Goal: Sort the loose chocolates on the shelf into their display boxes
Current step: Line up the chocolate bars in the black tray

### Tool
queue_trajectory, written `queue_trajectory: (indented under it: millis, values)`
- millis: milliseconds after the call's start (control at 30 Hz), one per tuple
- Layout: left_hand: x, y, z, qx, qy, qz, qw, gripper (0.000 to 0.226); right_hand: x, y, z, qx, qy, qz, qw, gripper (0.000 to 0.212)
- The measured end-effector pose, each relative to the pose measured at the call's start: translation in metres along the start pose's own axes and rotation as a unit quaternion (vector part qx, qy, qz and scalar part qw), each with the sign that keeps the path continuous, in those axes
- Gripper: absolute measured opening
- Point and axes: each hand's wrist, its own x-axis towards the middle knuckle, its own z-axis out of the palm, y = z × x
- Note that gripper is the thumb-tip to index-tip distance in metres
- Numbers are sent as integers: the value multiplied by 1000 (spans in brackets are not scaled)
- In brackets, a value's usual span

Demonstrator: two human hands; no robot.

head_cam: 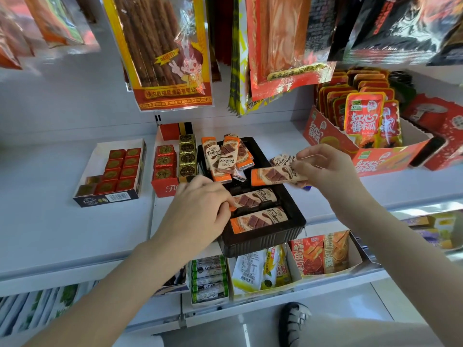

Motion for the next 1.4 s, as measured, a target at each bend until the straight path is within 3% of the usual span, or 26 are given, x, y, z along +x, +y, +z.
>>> queue_trajectory:
  millis: [100,200,400,533,700,800,900,1000,1167,1400]
  values:
    - [-5,-2,-2,-25,-12,7,1000,24,1,4,9,-137,-13,-66,988,6]
    - [-8,-5,-4,-37,-1,-23,999,29,2,5,17,-200,-21,-103,974,6]
    - [-9,-11,-8,-34,-24,-32,999,36,-1,0,20,-154,-71,-108,980,12]
    - [-8,-13,-11,-36,-46,-28,998,38,-9,10,40,-264,-82,-182,944,9]
    - [-12,-13,-14,-33,-58,-6,998,38,-5,9,37,-419,-110,-271,860,3]
    - [-16,-12,-15,-50,-58,-2,997,38,-1,0,40,-369,-102,-268,884,24]
    - [-10,-14,-22,-76,-22,-6,997,42,8,-5,51,-408,-150,-275,857,55]
    - [6,-23,-25,-48,11,6,999,44,18,-4,61,-449,-180,-263,835,61]
    - [28,-32,-12,10,-32,26,999,52,30,-6,61,-418,-174,-272,849,54]
    - [41,-36,-6,8,16,-4,1000,41,34,-1,58,-333,-144,-247,899,50]
